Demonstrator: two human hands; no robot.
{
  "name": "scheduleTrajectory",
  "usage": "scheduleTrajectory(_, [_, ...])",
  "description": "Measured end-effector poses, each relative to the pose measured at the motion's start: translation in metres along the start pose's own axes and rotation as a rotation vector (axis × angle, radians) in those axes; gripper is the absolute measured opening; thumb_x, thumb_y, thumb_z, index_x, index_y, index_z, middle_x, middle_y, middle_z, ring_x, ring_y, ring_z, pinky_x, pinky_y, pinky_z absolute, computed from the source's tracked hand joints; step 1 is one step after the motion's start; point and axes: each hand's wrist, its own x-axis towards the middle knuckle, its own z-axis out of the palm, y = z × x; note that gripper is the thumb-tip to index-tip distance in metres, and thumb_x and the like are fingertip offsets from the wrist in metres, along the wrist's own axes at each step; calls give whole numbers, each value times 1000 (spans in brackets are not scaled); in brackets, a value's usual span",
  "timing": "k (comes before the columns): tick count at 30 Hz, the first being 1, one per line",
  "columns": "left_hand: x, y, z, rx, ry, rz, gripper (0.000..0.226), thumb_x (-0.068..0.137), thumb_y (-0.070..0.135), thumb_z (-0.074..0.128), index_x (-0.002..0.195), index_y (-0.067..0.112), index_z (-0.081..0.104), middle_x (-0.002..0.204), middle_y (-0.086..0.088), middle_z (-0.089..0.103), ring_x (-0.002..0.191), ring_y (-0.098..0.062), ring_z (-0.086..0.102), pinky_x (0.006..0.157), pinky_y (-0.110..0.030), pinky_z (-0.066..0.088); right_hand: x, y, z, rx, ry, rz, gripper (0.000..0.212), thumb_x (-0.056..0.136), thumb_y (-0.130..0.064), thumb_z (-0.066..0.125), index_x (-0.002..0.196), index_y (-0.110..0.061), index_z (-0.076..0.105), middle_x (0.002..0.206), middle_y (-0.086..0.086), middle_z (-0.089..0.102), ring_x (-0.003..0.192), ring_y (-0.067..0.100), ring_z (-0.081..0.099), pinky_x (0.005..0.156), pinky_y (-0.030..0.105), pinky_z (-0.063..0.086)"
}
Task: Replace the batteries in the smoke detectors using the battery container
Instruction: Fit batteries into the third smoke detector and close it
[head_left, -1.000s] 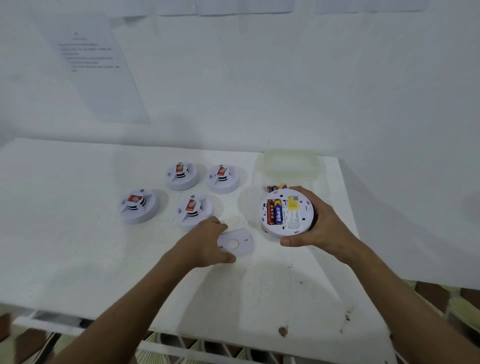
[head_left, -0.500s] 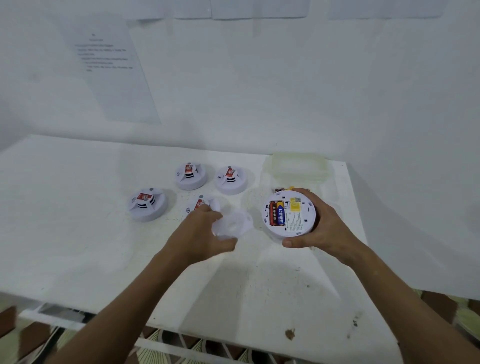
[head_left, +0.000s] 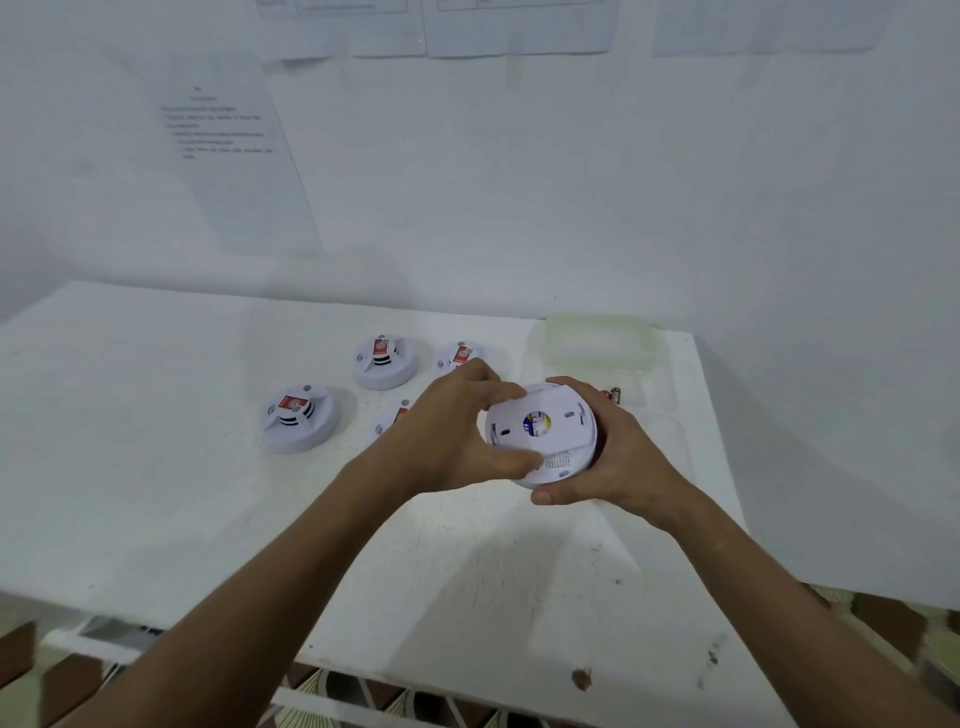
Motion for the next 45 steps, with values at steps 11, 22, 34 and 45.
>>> scheduleTrajectory(11, [2,1,-8,-10,-120,-60,76,66,56,78,130,19,60,125,4,59,96,-9,57,77,-20,53,3,-1,3,-47,8,4,97,48,-10,97,133,-22,52,122,-6,62,113,14,59,87,26,55])
scheduleTrajectory(22, [3,-1,-12,-1,-137,-89,76,67,51,80,131,17,59,129,2,60,91,-9,55,83,-25,53,7,0,11,-67,23,23,97,47,-15,96,133,-25,51,123,-8,62,112,9,59,88,21,54])
scheduleTrajectory(34, [1,6,-3,-98,-94,-103,68,70,52,78,131,30,58,120,7,62,93,-9,60,85,-29,53,2,-7,7,-47,44,-5,93,49,-5,96,130,-22,54,121,-8,63,113,13,59,86,25,56])
scheduleTrajectory(45, [5,0,-11,11,-254,17,72,68,43,79,134,29,53,117,1,61,87,-13,57,72,-21,52,-4,-10,4,-39,2,12,95,48,-3,96,131,-26,54,125,-7,60,113,11,59,86,25,55])
